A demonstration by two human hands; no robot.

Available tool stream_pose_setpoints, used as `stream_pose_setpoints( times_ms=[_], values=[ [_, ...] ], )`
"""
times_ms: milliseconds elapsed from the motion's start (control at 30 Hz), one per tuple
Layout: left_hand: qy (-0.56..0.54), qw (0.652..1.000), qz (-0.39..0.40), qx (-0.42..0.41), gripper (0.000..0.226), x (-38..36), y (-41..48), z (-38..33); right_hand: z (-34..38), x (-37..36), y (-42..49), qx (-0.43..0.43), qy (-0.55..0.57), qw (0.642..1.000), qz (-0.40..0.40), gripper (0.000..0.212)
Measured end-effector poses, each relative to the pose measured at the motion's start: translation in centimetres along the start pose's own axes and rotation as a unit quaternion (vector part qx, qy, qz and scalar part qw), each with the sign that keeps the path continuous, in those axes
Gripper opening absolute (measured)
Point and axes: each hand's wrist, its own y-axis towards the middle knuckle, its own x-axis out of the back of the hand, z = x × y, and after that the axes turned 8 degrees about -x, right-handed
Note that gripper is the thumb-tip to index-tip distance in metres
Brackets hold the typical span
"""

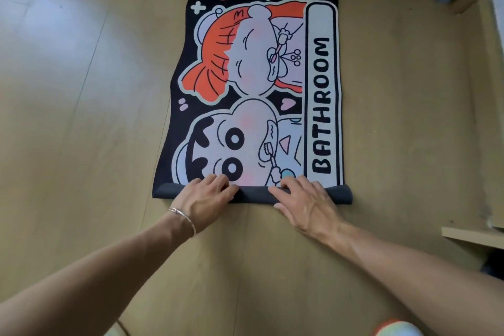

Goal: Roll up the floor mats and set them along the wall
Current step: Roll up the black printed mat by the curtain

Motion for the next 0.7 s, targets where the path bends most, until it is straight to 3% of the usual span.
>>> stream_pose_setpoints(
  times_ms=[133,300,400,533,600,700],
  values=[
    [0.077,0.997,0.002,-0.026,0.063,-0.7,-1.9,0.0,0.4,0.2,0.3,-0.026,-0.004,0.999,0.032,0.024],
    [0.14,0.989,0.052,-0.005,0.072,-0.3,-0.7,0.0,-0.2,1.0,1.0,-0.037,0.039,0.994,0.091,0.029],
    [0.105,0.989,0.104,-0.013,0.074,-0.1,-0.5,0.5,-0.2,1.2,1.0,-0.029,0.039,0.993,0.105,0.031],
    [0.141,0.989,0.033,0.007,0.078,-0.1,-0.7,1.1,-0.1,0.5,0.0,-0.009,-0.037,0.996,0.077,0.043],
    [0.143,0.99,-0.014,-0.002,0.069,-0.8,-0.7,0.9,0.2,0.4,0.1,-0.018,-0.061,0.995,0.073,0.048],
    [0.137,0.99,-0.023,-0.001,0.06,-0.9,-0.3,0.5,0.5,0.9,0.8,-0.026,-0.076,0.996,0.046,0.043]
  ],
)
